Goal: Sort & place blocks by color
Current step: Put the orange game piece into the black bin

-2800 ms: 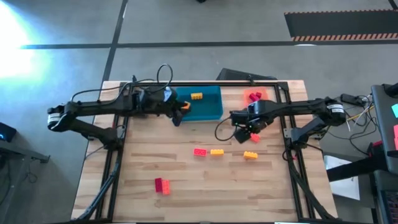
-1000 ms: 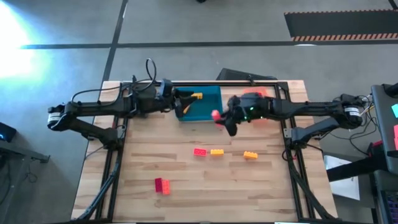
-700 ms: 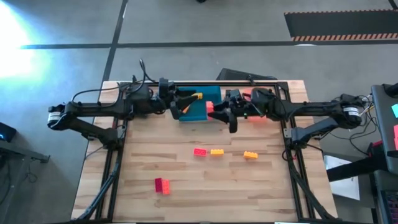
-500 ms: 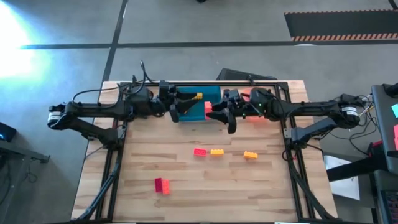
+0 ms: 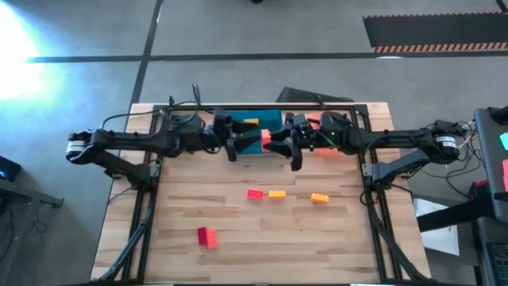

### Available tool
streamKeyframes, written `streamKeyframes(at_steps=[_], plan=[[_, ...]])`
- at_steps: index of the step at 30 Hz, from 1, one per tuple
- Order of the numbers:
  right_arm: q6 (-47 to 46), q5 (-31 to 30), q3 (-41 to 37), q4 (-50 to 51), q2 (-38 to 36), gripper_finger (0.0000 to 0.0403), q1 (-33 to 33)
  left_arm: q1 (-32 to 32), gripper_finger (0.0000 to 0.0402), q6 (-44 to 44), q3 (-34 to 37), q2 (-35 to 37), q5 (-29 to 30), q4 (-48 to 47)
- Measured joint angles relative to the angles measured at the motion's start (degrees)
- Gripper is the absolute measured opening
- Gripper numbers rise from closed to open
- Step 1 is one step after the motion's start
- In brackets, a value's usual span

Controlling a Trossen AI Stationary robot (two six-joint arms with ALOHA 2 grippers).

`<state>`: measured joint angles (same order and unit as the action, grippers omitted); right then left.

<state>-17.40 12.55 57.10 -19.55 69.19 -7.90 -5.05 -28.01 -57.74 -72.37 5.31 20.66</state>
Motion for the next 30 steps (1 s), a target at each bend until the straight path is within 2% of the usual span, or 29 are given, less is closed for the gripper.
streamKeyframes(at_steps=[6, 13, 16, 20, 23, 30], plan=[[-0.58, 0.98, 0.0, 0.27, 0.22, 0.0127, 0.11, 0.52, 0.0281, 0.33, -0.23, -4.35, -4.4, 5.8], [-1.22, 0.76, 0.0, 1.02, 0.13, 0.0127, 0.09, 0.52, 0.0281, 1.86, -0.28, -5.75, -5.1, 8.83], [-1.91, 0.74, 0.02, 1.96, 0.13, 0.0127, 0.1, 0.5, 0.0281, 2.3, 0.0, -4.67, -6.1, 7.18], [-2.69, 0.03, 0.04, 4.13, 0.06, 0.0127, 0.14, 0.53, 0.0281, 5.73, -0.22, 0.49, -6.9, -2.66], [-3.27, -0.71, 0.0, 5.81, 0.09, 0.0127, -0.09, 0.62, 0.0281, 5.95, -0.08, 4.08, -7.31, -5.82], [-2.52, -1.16, -0.02, 6.92, 0.3, 0.0127, 0.02, 0.67, 0.0281, 5.92, -0.2, 2.72, -4.29, -4.15]])
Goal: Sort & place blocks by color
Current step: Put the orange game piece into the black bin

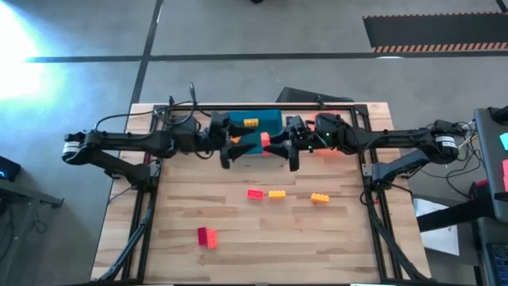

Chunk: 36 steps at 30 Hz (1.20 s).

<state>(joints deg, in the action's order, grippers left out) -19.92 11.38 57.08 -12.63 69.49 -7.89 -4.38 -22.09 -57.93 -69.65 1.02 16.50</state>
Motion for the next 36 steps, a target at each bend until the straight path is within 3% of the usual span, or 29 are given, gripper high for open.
streamKeyframes(at_steps=[16, 21, 26, 29, 31, 36], plan=[[0.15, 0.61, 0.0, -0.02, 0.0, 0.0127, 0.09, 0.02, 0.0272, -1.62, -0.2, -11.6, 1.09, 14.59], [0.17, 0.58, 0.0, -0.02, -0.02, 0.0127, 0.09, 0.02, 0.0216, -1.61, -0.2, -11.9, 1.09, 14.54], [0.15, 0.67, 0.0, 0.43, -0.02, 0.0127, 0.09, 0.01, 0.0128, -1.39, -0.05, -11.9, 1.11, 14.15], [0.13, 0.67, 0.0, 0.75, -0.02, 0.0127, 0.09, 0.0, 0.0125, -1.38, -0.01, -11.86, 1.07, 13.38], [0.15, 0.62, 0.0, 0.74, -0.02, 0.0138, 0.09, 0.0, 0.0125, -1.44, 0.04, -11.86, 1.07, 13.34], [0.44, -1.49, 0.0, 0.61, 0.0, 0.0217, 0.09, -0.04, 0.0125, -1.92, 0.09, -11.86, 1.21, 12.76]])
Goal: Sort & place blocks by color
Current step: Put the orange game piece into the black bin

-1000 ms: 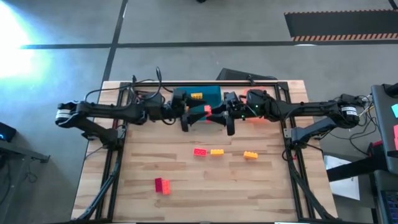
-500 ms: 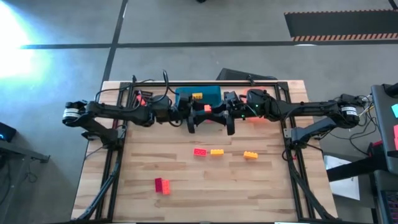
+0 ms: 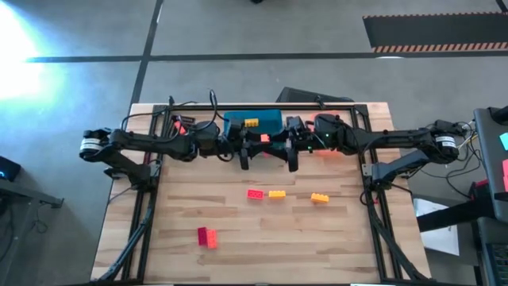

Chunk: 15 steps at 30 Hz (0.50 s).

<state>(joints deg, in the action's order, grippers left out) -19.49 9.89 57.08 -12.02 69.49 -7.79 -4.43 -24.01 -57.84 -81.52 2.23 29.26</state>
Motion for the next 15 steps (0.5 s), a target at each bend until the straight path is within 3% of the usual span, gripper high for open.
streamKeyframes(at_steps=[4, 8, 12, 15], plan=[[-0.39, -0.24, -0.02, 0.82, 0.0, 0.0261, -0.11, -0.12, 0.0125, 0.0, -0.16, 0.1, 0.1, -2.33], [-1.12, -2.61, -0.04, 4.87, -0.66, 0.028, -0.08, -0.9, 0.0125, 0.16, -0.17, 0.99, 1.0, -9.45], [-3.31, -6.98, 0.08, 11.04, -2.19, 0.0283, -0.13, -2.76, 0.0125, 0.34, -0.1, 2.99, 5.22, -26.15], [-3.97, -9.48, 0.02, 15.75, -2.67, 0.0278, -0.13, -5.14, 0.0125, -0.89, -0.35, 5.01, 13.63, -44.4]])
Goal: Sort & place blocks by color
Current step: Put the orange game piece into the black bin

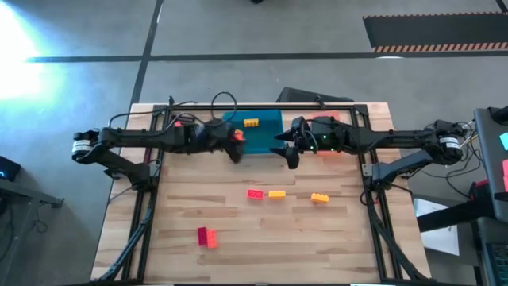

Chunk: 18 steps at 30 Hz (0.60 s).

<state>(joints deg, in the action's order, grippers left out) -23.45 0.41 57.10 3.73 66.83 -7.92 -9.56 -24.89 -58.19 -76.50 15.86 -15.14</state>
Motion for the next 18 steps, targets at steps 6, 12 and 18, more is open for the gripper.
streamKeyframes(at_steps=[6, 12, 18], plan=[[-0.16, -0.66, 0.07, 1.17, -1.25, 0.0262, 0.0, -8.33, 0.0125, -16.51, 0.5, 0.36, 17.67, -39.96], [-0.16, -0.64, 0.04, 1.35, -1.11, 0.0253, 0.0, -18.44, 0.0125, -18.96, 3.34, -0.18, 19.59, -51.9], [-0.8, -0.61, 0.04, 1.5, -1.09, 0.0255, 0.0, -24.88, 0.0125, -14.75, 7.39, -0.79, 18.92, -47.51]])
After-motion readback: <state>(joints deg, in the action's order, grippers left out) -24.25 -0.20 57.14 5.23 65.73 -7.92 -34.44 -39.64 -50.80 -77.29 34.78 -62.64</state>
